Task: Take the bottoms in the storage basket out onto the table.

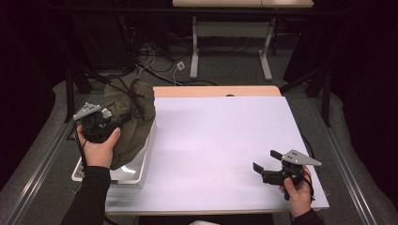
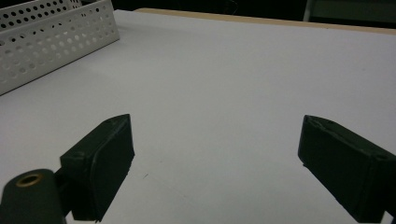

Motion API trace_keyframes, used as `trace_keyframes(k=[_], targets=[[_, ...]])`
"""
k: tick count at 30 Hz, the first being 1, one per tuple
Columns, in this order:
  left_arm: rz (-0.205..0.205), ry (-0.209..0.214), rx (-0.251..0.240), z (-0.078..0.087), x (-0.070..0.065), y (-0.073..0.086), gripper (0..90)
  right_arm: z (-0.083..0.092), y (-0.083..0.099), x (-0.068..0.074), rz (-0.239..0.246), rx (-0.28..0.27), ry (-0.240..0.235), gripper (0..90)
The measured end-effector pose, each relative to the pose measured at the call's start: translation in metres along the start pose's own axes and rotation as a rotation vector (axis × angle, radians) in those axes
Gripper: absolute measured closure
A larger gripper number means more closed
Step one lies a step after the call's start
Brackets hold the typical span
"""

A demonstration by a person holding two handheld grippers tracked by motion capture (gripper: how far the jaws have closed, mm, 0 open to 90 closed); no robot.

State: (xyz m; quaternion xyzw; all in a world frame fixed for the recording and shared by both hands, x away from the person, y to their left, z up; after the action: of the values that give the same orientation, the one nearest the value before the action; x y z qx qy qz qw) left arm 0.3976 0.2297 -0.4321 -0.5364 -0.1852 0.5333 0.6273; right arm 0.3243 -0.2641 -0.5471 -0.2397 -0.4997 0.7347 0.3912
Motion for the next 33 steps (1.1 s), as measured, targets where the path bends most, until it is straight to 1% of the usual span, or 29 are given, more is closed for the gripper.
trace_keyframes(k=[9, 12, 20, 25, 33], targets=[[-0.015, 0.019, 0.0, -0.006, -0.012, 0.001, 74.2, 0.0, 0.0, 0.0, 0.002, 0.0, 0.0, 10.3], [-0.014, 0.025, -0.001, -0.007, -0.016, 0.002, 74.1, 0.0, 0.0, 0.0, 0.001, -0.001, -0.001, 10.4], [-0.026, 0.052, -0.01, -0.01, -0.03, 0.004, 74.1, 0.0, 0.0, 0.0, 0.003, -0.001, 0.0, 10.4], [-0.031, 0.067, -0.011, -0.013, -0.036, 0.006, 74.1, 0.0, 0.0, 0.0, 0.002, -0.001, -0.001, 10.4], [-0.038, 0.078, -0.005, -0.019, -0.043, 0.011, 74.1, 0.001, 0.0, -0.001, 0.005, -0.003, 0.0, 10.4]])
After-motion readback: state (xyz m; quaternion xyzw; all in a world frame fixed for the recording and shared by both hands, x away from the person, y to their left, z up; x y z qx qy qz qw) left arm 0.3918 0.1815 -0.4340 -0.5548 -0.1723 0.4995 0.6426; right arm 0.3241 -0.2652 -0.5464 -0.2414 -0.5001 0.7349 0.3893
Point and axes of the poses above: each handheld gripper's, and its own axes: z roughly backward along the jaws, y roughly out of its underside, x roughly to its left, the point moved 5 cm from there along -z, roughly forward along the jaws, and after that the axes turned 5 degrees about z, right-handed, at the moved point
